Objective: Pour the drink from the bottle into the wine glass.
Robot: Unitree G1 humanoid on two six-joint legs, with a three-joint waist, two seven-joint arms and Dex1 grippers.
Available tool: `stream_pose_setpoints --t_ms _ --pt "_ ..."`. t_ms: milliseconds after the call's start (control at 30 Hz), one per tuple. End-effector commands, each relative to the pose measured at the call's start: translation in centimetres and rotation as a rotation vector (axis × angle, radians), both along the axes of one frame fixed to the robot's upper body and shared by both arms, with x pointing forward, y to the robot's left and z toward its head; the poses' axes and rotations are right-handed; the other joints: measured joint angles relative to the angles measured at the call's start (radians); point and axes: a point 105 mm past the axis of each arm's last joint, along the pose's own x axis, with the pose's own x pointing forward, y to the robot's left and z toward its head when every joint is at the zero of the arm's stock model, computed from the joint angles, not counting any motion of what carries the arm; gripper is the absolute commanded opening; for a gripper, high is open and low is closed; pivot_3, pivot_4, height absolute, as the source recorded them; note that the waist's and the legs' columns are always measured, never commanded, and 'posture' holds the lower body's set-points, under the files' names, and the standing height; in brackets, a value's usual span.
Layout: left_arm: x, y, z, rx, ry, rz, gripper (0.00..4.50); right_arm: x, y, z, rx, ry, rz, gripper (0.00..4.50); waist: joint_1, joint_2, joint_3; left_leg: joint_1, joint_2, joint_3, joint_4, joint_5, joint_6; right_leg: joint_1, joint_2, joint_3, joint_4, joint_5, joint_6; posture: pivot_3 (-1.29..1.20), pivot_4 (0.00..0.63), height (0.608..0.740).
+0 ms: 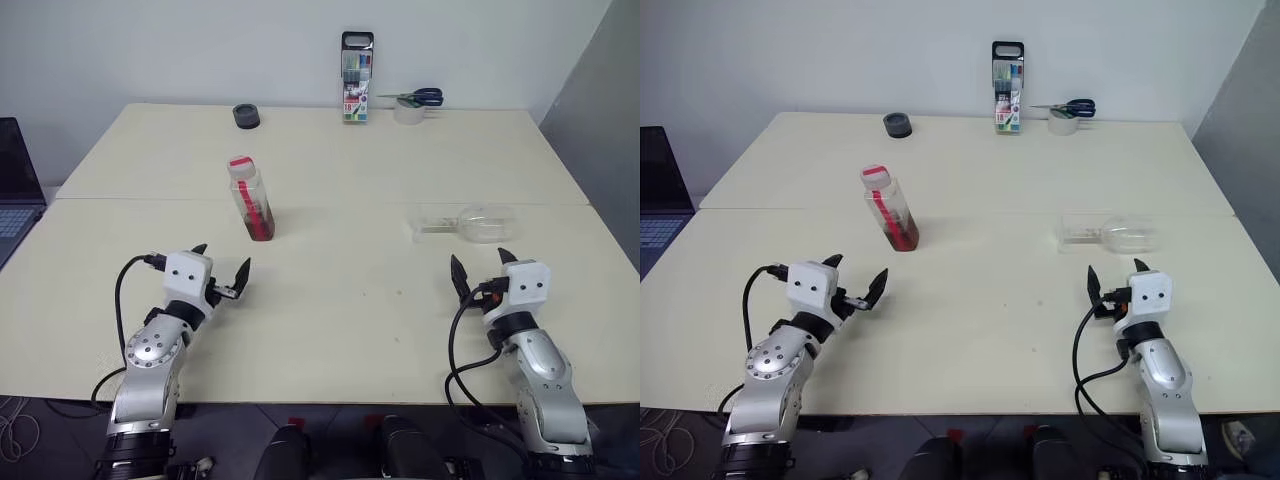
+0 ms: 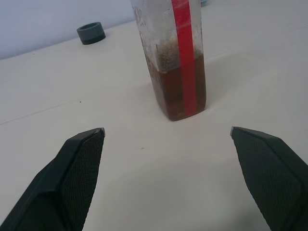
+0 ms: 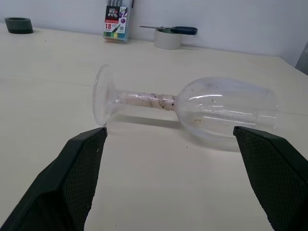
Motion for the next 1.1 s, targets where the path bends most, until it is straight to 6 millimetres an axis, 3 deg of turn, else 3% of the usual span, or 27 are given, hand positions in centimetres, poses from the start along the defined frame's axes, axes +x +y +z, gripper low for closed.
stream_pose_setpoints --t_ms 33,700,1000,1100 --pt "-0.2 -1.0 2.1 0.007 -0.081 -0.045 4.47 0.0 -0.6 1.3 -0.006 -0.053 -0.015 4.50 0.000 0.000 0.000 0.000 0.000 0.000 0.000 0.000 0.000 0.000 0.000 0.000 0.000 0.000 0.000 0.00 0.150 0.740" --pt "-0.1 -2.2 1.7 -0.012 -0.011 -0.109 4.47 0.0 -0.6 1.5 -0.005 -0.055 0.004 4.50 0.000 0.000 0.000 0.000 0.000 0.000 0.000 0.000 0.000 0.000 0.000 0.000 0.000 0.000 0.000 0.00 0.150 0.740" --pt "0.3 -2.4 1.5 -0.027 -0.017 -0.095 4.47 -0.2 0.9 2.0 -0.036 -0.064 0.104 4.50 0.000 0.000 0.000 0.000 0.000 0.000 0.000 0.000 0.000 0.000 0.000 0.000 0.000 0.000 0.000 0.00 0.150 0.740" --pt "0.3 -2.6 2.2 -0.094 -0.043 -0.116 4.47 -0.4 2.3 2.5 -0.060 -0.060 0.214 4.50 0.000 0.000 0.000 0.000 0.000 0.000 0.000 0.000 0.000 0.000 0.000 0.000 0.000 0.000 0.000 0.00 0.150 0.740"
